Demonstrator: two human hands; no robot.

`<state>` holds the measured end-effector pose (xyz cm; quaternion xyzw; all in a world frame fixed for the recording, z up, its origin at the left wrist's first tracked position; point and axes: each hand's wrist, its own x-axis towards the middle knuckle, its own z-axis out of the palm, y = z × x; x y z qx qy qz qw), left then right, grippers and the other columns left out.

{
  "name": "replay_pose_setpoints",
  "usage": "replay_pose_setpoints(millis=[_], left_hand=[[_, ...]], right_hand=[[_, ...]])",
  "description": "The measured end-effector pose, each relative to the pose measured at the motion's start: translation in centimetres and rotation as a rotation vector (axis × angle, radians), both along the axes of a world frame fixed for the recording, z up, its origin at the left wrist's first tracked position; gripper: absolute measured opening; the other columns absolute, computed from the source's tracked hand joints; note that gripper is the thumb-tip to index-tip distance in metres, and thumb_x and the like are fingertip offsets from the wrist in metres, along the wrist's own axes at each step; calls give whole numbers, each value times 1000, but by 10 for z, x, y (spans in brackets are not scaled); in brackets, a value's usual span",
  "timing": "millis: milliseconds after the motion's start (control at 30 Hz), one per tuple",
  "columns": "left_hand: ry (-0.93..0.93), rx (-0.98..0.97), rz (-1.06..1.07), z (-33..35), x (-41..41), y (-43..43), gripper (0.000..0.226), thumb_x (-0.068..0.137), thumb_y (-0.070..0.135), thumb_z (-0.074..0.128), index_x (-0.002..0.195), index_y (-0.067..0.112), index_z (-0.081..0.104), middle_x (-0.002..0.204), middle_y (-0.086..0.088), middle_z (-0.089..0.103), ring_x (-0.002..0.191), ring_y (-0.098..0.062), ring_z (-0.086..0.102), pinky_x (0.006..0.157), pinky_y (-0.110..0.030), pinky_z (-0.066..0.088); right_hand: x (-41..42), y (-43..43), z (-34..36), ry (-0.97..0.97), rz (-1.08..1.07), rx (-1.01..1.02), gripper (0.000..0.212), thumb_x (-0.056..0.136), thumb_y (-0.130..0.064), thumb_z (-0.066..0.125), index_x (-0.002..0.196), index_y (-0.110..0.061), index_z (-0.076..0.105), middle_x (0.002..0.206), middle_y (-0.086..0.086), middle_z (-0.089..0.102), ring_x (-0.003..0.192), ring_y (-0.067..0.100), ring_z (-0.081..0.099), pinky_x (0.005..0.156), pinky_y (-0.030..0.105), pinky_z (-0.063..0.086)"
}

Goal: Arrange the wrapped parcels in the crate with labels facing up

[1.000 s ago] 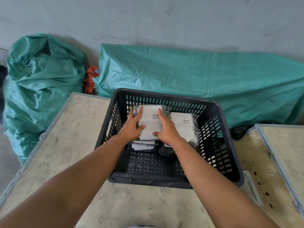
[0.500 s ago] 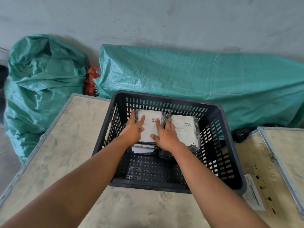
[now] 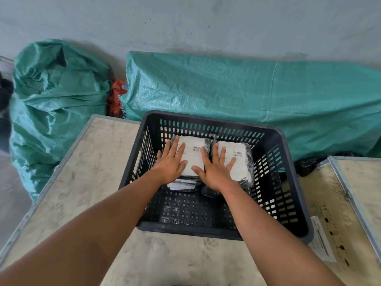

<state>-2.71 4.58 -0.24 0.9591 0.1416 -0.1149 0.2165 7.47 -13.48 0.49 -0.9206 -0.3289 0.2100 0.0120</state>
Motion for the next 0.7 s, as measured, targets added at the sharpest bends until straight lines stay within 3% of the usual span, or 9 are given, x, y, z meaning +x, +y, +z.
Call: replay_pose_setpoints(millis=[233,400,467,533,600,700], left_hand=[[90,31,-60,9,4,7,72,104,56,15,159,24,-18,158,0,-42,148,-26,-32,121,-61,0],[197,0,-10,39,7,-1,73,106,50,28,162,23,-12,161,-3,-38,151,-37,-24,116,-71,3],[229,-14,59,56,1,-16,75,106,50,33,163,17,-2,163,-9,-33,148,-43,-25,115,-73,1],[206,-71,93,72,-19,-35,76,104,57,30,162,17,4,164,-14,-28,148,-44,-24,115,-72,3],[109,-189,63,84,-52,-53,74,102,62,28,163,24,10,168,-12,-15,151,-40,-20,118,-69,8],[7,-319,-14,99,-111,-83,58,103,58,31,155,33,37,168,-4,21,155,-34,8,121,-57,21]], right_hand=[[2,3,1,31,-41,8,90,91,-84,17,160,-38,-17,159,5,-45,147,34,-39,112,71,-22],[1,-3,29,106,-56,56,90,93,-77,41,164,-40,-1,167,1,-28,154,31,-24,119,64,-11],[-6,-12,43,164,-54,88,87,94,-69,51,164,-35,13,171,2,-14,157,31,-12,123,62,0],[-22,-28,53,253,-100,211,76,94,-64,57,158,-31,35,172,2,13,157,29,14,123,54,20],[-44,-52,58,355,-172,393,65,93,-63,61,148,-31,51,159,-4,44,144,20,43,112,38,37],[-76,-82,73,426,-260,652,30,94,-52,68,123,-47,65,134,-17,64,129,6,58,111,34,46]])
